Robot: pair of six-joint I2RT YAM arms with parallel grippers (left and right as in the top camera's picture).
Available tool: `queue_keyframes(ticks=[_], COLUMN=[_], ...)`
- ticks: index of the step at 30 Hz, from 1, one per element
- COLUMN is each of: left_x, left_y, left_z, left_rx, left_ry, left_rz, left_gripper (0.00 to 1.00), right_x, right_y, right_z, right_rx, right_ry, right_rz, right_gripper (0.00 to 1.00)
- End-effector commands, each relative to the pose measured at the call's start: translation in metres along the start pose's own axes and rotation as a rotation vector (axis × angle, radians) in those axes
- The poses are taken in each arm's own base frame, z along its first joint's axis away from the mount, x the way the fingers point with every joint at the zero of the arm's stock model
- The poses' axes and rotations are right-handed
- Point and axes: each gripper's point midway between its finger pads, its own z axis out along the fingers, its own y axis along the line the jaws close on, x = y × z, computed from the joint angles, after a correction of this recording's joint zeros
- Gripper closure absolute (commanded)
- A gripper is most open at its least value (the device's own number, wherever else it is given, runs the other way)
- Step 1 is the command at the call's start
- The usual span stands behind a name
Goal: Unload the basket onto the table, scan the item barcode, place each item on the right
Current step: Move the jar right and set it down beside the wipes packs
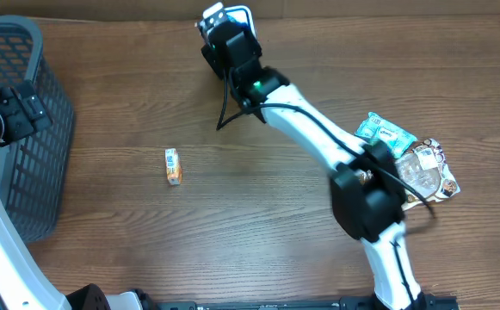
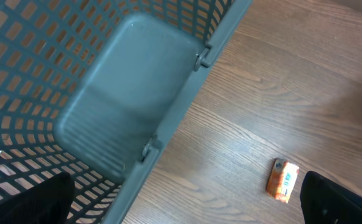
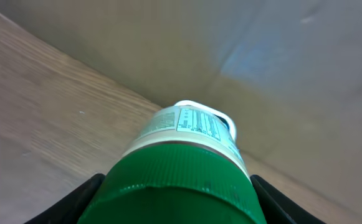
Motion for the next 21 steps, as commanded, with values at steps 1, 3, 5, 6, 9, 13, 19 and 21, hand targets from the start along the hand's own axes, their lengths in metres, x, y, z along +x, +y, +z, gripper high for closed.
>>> queue_keyframes(ticks=[1,3,5,6,9,13,19,21], left_x=[-0.003,-0.003,-0.003,-0.003,-0.003,-0.003,-0.003,-0.003], left_y=[0.003,0.003,0.003,0.003,0.003,0.003,0.003,0.003], left_z=[-0.002,-0.002,-0.002,-0.002,-0.002,-0.002,-0.002,-0.002], left_rx=[-0.010,-0.010,-0.010,-0.010,-0.010,-0.010,-0.010,-0.010], left_ry=[-0.012,-0.012,-0.012,-0.012,-0.012,-0.012,-0.012,-0.012], left_rz=[0.015,0.015,0.015,0.015,0.015,0.015,0.015,0.015], left_gripper=[0.01,0.00,0.00,0.00,0.01,0.00,0.00,0.00], right_x=[-0.073,-0.065,-0.053,-0.043,-0.007,0.050,0.109,0.124], right_y=[-0.036,-0.038,-0.036,-0.037,-0.041,-0.053,-0.078,-0.085], right_z=[-0.087,-0.113,-0.135,-0.146,-0.169,-0.189,-0.199,-0.194], right_rx=[-0.009,-0.059,-0.104,-0.117,-0.104,-0.031,0.090,0.112], right_ry=[-0.096,-0.019,0.065,0.120,0.285,0.527,0.731,0.758], right_rz=[0.237,0.314,0.380,0.407,0.451,0.461,0.467,0.478], right_gripper=[0.63,0.63,0.62,0.62,0.61,0.58,0.58,0.57])
